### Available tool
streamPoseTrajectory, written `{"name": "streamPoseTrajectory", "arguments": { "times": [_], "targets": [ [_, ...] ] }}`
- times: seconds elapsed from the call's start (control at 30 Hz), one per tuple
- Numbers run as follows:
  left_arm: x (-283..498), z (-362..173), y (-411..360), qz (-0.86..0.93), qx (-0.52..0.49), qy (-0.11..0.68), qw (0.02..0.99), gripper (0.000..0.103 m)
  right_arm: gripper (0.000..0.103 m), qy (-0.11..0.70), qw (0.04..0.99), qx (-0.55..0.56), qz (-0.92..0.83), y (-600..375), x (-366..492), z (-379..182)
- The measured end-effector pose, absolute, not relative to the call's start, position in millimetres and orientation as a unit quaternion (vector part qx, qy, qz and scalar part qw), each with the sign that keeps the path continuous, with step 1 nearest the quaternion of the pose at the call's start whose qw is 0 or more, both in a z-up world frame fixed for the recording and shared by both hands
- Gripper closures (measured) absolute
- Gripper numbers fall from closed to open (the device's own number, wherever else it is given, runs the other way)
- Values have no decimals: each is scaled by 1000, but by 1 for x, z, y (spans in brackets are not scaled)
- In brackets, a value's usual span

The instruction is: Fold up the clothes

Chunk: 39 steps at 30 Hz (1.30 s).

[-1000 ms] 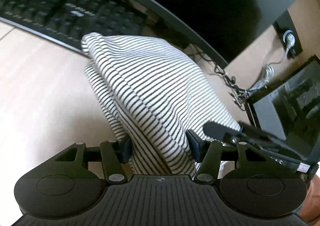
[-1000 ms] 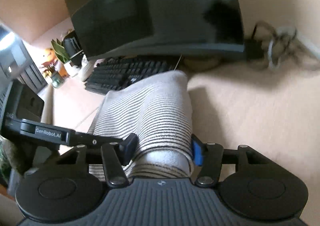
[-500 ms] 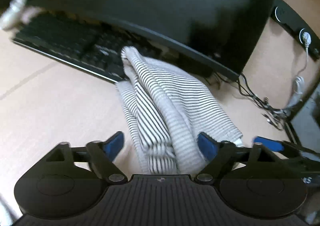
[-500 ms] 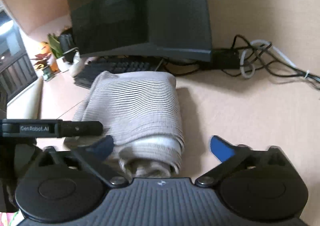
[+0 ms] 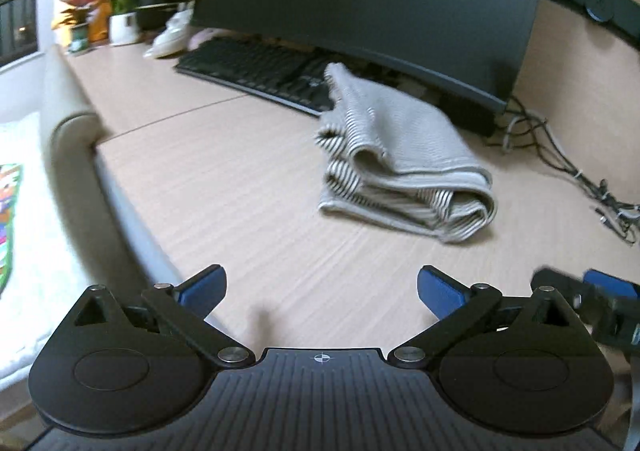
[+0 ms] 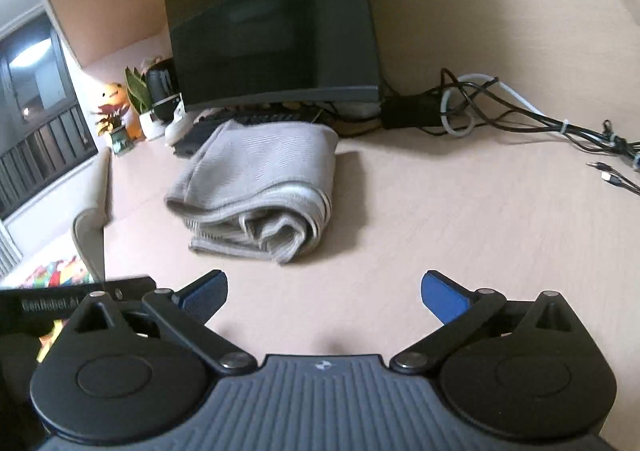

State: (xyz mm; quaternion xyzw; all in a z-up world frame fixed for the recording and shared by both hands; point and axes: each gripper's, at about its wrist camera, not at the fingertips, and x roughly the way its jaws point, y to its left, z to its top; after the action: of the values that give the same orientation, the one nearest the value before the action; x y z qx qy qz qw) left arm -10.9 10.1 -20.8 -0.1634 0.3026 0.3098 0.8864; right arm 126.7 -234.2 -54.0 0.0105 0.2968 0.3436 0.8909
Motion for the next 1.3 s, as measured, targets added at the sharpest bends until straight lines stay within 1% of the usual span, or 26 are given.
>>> {"name": "streamPoseTrajectory", "arguments": {
  "times": [0.07, 0.13, 0.27, 0.47, 0.7, 1.3],
  "targets": [
    [-18, -18, 6, 312, -163, 303, 885, 0, 0, 290, 892, -9, 347, -236, 114, -63],
    [-24, -17, 1, 314, -162, 299, 886, 0, 0, 300, 887, -15, 350, -239, 108, -71],
    [-32, -22, -8, 323, -168, 287, 886, 0, 0, 295, 890, 0, 347, -248, 106, -71],
    [-35, -26, -18, 324, -175, 290, 883, 0, 0, 294, 893, -3, 341, -252, 106, -73],
    [-39, -26, -20, 329, -174, 288, 882, 0, 0, 274, 898, -38, 341, -242, 103, -71],
    [-41, -25, -23, 339, -164, 287, 881, 0, 0, 247, 908, -62, 334, -235, 103, -68]
  ]
}}
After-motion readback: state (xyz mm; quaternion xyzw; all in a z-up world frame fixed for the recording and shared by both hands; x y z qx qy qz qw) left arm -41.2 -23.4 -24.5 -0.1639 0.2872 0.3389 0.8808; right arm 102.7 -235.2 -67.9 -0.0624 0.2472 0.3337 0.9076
